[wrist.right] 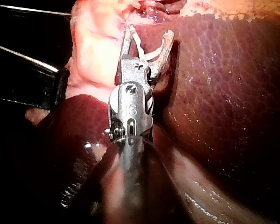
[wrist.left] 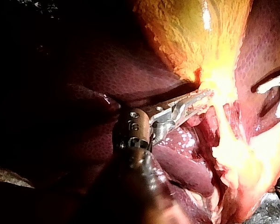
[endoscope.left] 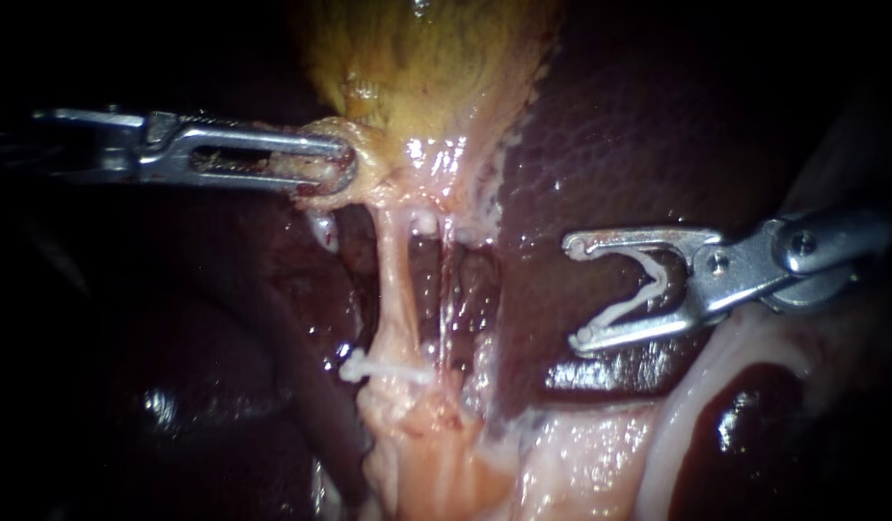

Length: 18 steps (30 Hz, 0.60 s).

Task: Clipping second clip left tube

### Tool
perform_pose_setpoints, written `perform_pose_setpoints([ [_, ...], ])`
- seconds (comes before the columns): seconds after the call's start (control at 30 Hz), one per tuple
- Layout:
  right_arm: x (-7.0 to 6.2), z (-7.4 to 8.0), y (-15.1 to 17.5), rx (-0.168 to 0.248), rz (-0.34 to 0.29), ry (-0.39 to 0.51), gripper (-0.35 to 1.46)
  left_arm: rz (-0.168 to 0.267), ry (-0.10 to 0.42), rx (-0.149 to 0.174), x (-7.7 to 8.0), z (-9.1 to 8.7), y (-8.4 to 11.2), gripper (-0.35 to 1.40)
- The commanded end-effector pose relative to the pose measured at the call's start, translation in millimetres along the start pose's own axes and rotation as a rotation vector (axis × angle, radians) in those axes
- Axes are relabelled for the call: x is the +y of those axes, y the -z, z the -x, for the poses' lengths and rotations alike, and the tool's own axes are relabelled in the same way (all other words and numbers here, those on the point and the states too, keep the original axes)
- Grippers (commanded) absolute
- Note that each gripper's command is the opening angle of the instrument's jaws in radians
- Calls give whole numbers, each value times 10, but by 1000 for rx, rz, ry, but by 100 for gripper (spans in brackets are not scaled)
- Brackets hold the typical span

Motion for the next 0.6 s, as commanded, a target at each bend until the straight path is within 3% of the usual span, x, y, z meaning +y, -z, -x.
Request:
perform_pose_setpoints([
  [0.03, 0, 0, 0, 0, 0, 0, 50, 3, 1, -1, 3, -1, 4, -35],
  [0.2, 0, 1, -1, 0, 1, 0, 50, 9, 10, -7, 18, -12, 38, -35],
  [0.37, 0, 0, -2, 0, 1, 0, 50, 9, 24, 25, 34, -26, 73, -35],
  [0.6, -12, -23, -23, 20, -30, -20, 50, 8, 26, 33, 36, -27, 77, -35],
])
